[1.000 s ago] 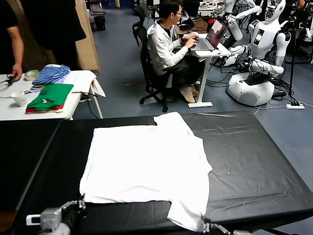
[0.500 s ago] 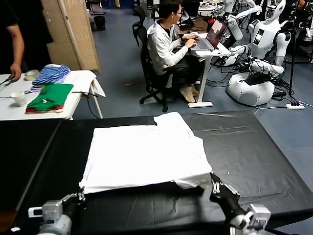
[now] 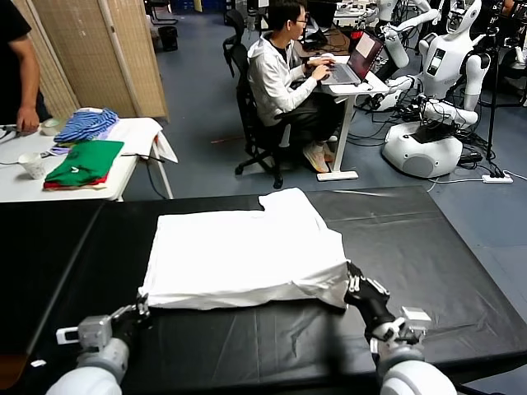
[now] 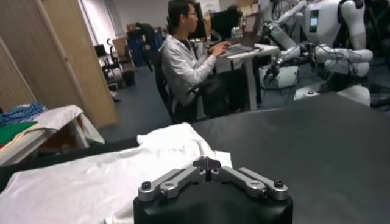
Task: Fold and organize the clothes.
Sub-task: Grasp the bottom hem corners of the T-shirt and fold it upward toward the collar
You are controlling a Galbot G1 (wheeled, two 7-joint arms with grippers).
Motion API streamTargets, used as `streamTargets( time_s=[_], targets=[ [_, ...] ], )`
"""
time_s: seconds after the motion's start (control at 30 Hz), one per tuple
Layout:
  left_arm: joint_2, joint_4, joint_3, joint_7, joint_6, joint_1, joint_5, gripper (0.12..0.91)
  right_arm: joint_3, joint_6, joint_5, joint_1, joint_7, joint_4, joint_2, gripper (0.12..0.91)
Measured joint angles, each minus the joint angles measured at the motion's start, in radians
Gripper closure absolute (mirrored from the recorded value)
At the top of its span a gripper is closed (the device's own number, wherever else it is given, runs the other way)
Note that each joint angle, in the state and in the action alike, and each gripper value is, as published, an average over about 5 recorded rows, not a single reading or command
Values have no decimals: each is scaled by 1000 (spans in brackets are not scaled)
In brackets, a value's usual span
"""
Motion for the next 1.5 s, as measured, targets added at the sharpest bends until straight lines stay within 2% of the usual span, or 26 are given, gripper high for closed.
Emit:
streamTargets(
  time_s=[0.17,0.27,0.33,0.43,0.5,0.6,0.7,0.87,0.97,1.03,1.07,1.17,1.27,1.33,1.43,1.5],
  targets=[
    [-1,-1,-4,-26,-78,1,-13,883,-13,1,-12,22,0,-36,8,884],
    [2,-13,-14,-19,-71,16,3,883,-19,1,-16,32,1,-53,12,884],
    [8,-23,-22,10,-37,33,34,883,-23,2,-21,39,1,-63,15,884],
    [12,-36,-35,84,-12,73,94,883,-27,5,-25,49,1,-75,18,884],
    [10,-38,-43,136,-32,106,138,883,-27,6,-26,55,1,-78,20,884],
    [5,-26,-48,191,-95,150,211,883,-26,9,-26,63,1,-84,20,884],
    [-1,-11,-50,206,-150,170,244,883,-29,10,-26,73,1,-95,22,884],
    [-13,7,-52,208,-191,187,254,883,-34,9,-30,84,7,-113,29,882],
    [-23,13,-54,211,-203,199,264,883,-39,10,-38,82,6,-120,33,798],
    [-28,13,-55,213,-205,208,265,870,-42,11,-43,78,5,-122,36,674],
    [-29,12,-56,214,-206,212,265,845,-43,12,-46,76,5,-122,37,617],
    [-31,12,-58,217,-209,224,264,702,-43,12,-53,67,4,-117,41,428],
    [-32,14,-58,217,-208,233,264,513,-41,9,-57,55,4,-106,41,240],
    [-34,14,-57,218,-208,239,261,362,-38,-1,-63,45,4,-96,41,159],
    [-35,17,-55,221,-208,242,256,191,-34,-25,-100,25,-1,-79,38,124],
    [-35,22,-53,221,-209,238,252,147,-30,-33,-150,7,-13,-68,36,119]
  ],
)
